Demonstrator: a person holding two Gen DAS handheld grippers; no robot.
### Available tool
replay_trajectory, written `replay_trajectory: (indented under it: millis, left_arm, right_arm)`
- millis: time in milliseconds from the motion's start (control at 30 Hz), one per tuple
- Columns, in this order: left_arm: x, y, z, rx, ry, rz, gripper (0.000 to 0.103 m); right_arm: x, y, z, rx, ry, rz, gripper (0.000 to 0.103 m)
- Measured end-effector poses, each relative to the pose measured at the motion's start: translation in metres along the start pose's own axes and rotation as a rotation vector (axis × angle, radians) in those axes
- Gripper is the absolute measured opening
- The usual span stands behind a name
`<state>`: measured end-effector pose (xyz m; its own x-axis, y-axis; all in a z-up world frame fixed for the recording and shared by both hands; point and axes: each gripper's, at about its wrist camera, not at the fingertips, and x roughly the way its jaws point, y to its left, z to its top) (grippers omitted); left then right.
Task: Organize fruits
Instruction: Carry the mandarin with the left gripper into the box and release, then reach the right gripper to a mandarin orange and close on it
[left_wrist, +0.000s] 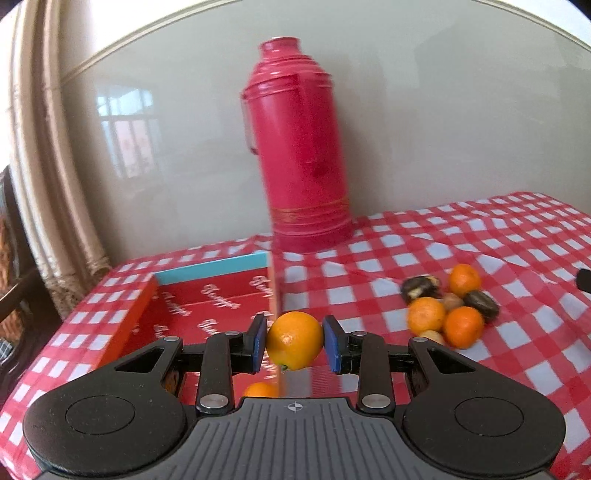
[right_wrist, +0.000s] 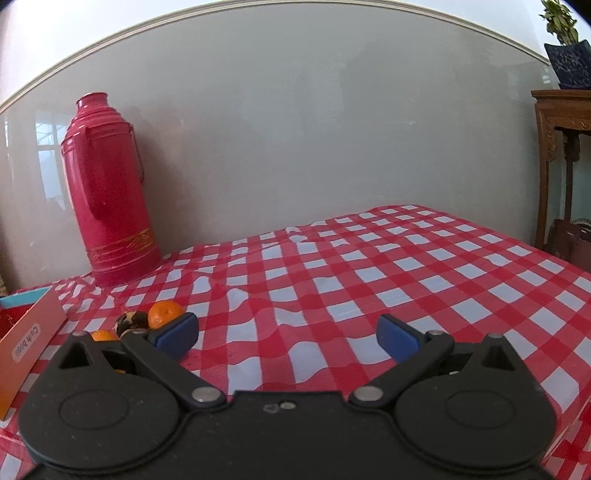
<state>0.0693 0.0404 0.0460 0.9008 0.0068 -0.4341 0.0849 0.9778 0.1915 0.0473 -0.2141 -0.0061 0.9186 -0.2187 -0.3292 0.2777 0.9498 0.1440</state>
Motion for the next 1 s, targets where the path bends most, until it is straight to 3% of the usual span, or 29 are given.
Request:
replay_trajectory:
  millis: [300, 667, 733, 767, 800, 1000]
  left_arm:
    - [0.013, 0.039, -0.002, -0.078, 0.022, 0.121, 0.033]
    - [0.054, 0.076, -0.021, -0.236, 0.203, 0.257, 0.034]
    - [0.053, 0.078, -0.021, -0.25, 0.202, 0.254, 0.054]
    - [0.052, 0.079, -0.019, -0.264, 0.205, 0.256, 0.078]
    - [0.048, 0.08, -0.019, -0.281, 0.193, 0.28, 0.085]
    - [0.024, 0.085, -0.02, -0.302, 0.125, 0.31, 0.087]
  right_arm:
    - [0.001, 0.002, -0.001, -0.01, 0.007, 0.01, 0.097]
    - [0.002, 0.004, -0.002, -0.02, 0.01, 0.017, 0.097]
    - [0.002, 0.004, -0.002, -0.019, 0.012, 0.019, 0.097]
    - [0.002, 0.005, -0.002, -0.02, 0.013, 0.02, 0.097]
    - [0.003, 0.005, -0.002, -0.021, 0.014, 0.021, 0.097]
    - [0.005, 0.008, -0.002, -0.016, 0.015, 0.045, 0.097]
